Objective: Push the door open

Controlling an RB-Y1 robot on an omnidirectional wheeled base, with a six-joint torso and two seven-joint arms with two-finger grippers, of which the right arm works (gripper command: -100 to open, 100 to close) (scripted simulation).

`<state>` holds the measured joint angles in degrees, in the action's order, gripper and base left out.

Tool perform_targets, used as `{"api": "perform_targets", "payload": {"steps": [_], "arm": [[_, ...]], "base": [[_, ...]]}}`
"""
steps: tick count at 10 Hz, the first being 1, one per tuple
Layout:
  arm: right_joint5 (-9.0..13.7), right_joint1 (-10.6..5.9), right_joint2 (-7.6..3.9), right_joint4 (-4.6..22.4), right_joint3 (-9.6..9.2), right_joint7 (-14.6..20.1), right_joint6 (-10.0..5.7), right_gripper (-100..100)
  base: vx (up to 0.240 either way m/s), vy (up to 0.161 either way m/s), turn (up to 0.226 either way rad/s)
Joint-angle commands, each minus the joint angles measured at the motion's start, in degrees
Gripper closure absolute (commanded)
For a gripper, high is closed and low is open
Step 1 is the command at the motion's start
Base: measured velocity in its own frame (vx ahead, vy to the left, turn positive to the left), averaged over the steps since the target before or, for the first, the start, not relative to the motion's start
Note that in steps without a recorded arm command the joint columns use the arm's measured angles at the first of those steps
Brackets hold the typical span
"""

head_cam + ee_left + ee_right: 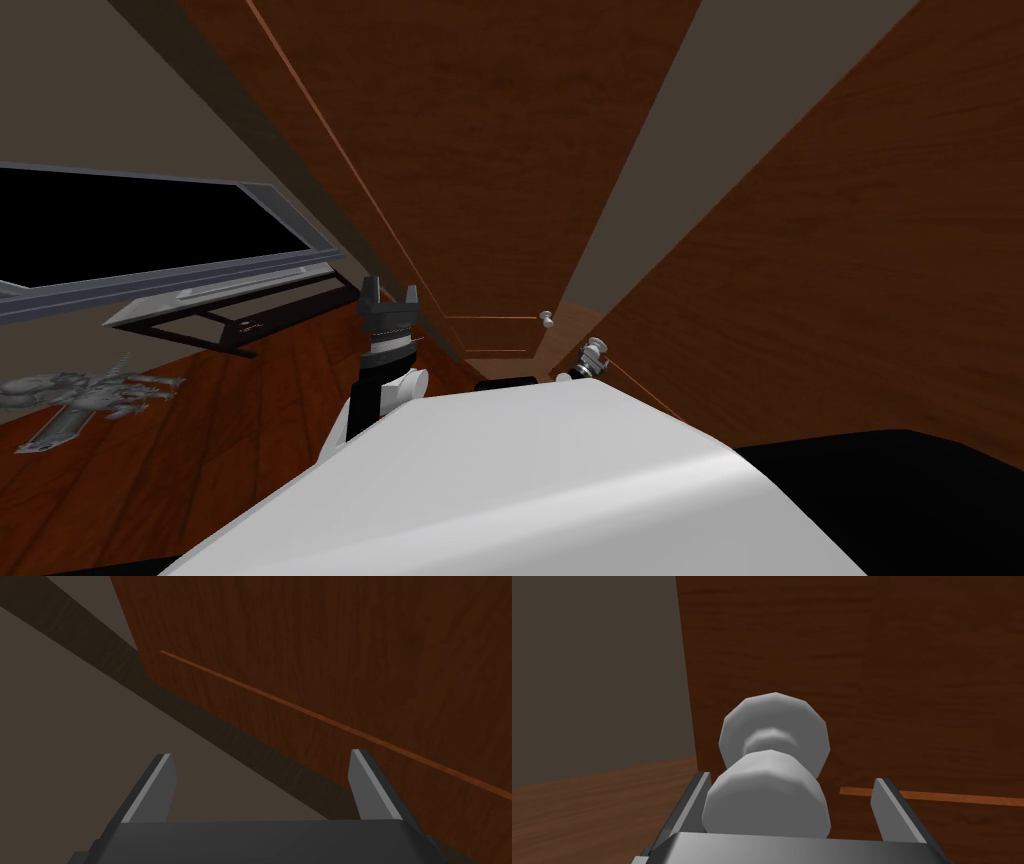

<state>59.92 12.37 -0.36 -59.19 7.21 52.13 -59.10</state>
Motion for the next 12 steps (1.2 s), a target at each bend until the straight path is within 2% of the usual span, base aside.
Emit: {"api": "perform_targets", "payload": {"steps": [1, 4, 11, 12], "arm": [[1.03, 1.53, -0.27, -0.57, 2.31, -0.11, -1.01, 100], [1.03, 1.53, -0.27, -0.57, 2.31, -0.11, -1.01, 100], [4.13, 2.12, 1.13, -1.11, 8.01, -1.36, -2.24, 100], [3.70, 2.41, 1.55, -1.59, 7.08, -1.44, -1.84, 100]], "base": [[0.054, -0.018, 0.216], [0.021, -0.013, 0.007], [0.052, -0.026, 0.167], [0.028, -0.020, 0.032]]}}
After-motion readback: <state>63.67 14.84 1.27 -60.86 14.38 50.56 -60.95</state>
